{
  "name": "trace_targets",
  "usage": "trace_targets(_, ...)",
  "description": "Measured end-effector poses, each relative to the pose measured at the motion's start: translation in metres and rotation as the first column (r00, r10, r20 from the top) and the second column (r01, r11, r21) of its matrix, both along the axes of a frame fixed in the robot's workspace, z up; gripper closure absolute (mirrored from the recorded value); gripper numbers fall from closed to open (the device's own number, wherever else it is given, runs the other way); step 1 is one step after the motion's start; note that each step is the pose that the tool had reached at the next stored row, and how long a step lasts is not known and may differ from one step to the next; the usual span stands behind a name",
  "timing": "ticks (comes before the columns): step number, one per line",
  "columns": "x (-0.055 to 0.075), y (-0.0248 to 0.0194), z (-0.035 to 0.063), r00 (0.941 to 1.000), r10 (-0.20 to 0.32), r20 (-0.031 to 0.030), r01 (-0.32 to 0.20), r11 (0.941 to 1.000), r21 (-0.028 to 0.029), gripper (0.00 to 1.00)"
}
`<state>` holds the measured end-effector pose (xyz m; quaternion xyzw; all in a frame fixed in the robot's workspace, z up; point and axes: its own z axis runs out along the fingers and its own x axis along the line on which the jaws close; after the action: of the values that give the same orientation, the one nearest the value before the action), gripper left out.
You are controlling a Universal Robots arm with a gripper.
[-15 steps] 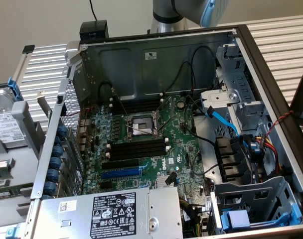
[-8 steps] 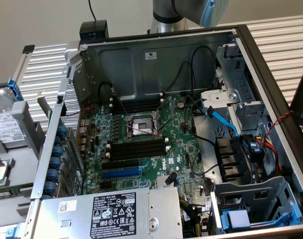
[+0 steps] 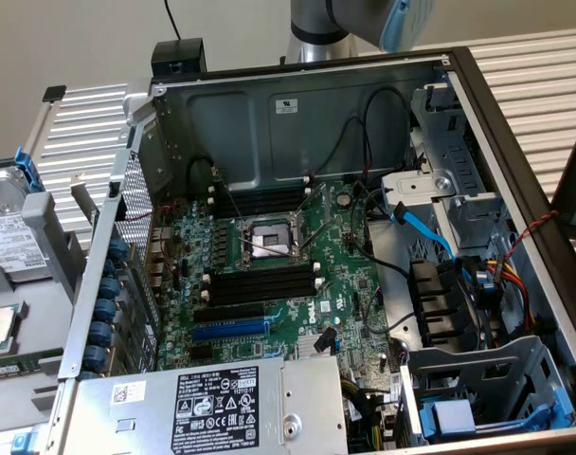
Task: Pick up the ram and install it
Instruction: 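Pick up the ram and move it above insertion slot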
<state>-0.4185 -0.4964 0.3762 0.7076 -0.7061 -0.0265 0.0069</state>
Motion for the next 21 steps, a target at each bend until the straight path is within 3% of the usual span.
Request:
trace_targets(2, 0.0, 0.0, 0.0076, 1.0, -0.002, 0.0, 0.002, 1.0, 0.0, 0.88)
trace_targets(9, 0.002, 0.0, 0.0093, 1.0, -0.002, -0.0002, 0.002, 1.0, 0.0, 0.88)
trace_targets(13, 0.005, 0.0004, 0.0166, 1.0, -0.002, 0.0, 0.002, 1.0, 0.0006, 0.88)
trace_targets(21, 0.036, 0.0005, 0.0251, 1.0, -0.002, -0.0001, 0.002, 0.9999, 0.0147, 0.88)
